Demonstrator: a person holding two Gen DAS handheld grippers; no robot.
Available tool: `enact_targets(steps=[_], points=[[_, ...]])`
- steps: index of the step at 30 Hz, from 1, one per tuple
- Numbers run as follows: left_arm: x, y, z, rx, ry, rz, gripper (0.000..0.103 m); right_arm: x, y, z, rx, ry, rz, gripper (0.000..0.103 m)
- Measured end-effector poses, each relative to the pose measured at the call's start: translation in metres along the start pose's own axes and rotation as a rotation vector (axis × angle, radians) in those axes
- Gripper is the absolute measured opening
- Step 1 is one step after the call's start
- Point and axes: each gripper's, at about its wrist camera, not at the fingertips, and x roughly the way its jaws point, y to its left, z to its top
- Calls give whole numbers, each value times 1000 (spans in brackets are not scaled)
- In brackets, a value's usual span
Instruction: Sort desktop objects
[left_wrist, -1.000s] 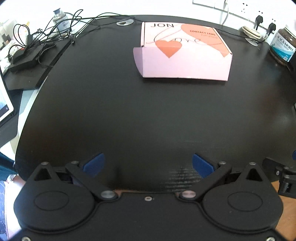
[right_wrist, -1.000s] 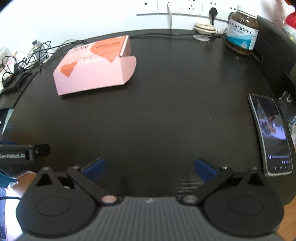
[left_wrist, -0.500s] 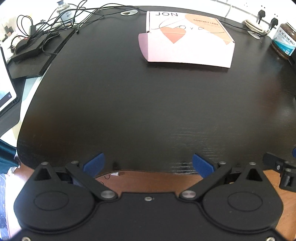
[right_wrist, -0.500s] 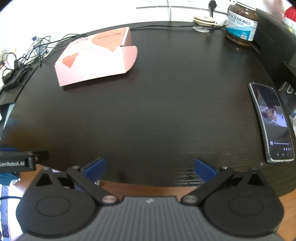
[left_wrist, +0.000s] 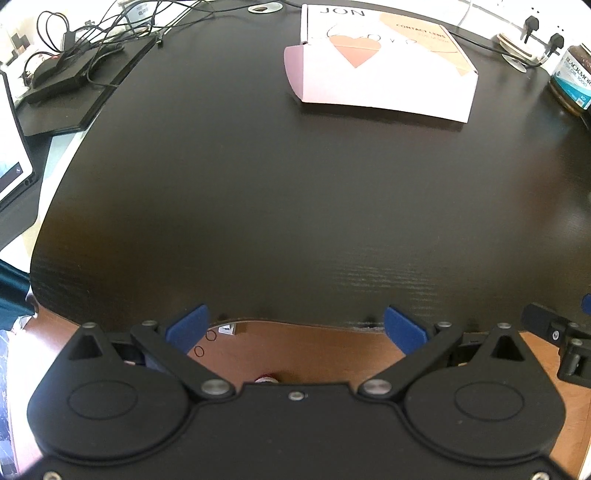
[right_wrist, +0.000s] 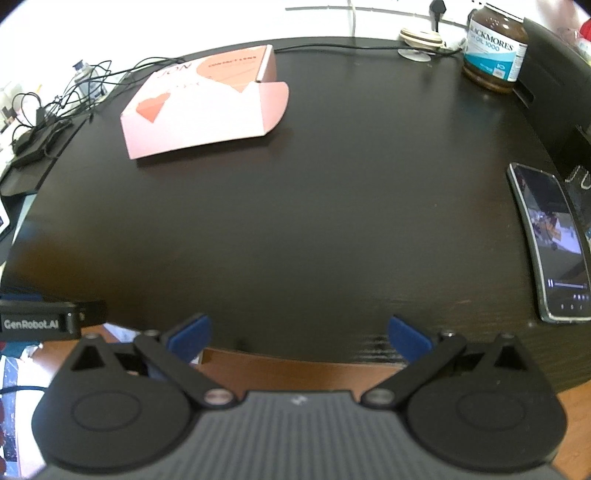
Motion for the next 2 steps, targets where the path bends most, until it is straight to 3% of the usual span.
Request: enact_targets(steps=[2], points=[[0, 0, 0, 0, -3, 1, 103, 0, 0, 0, 0, -1, 1, 102]])
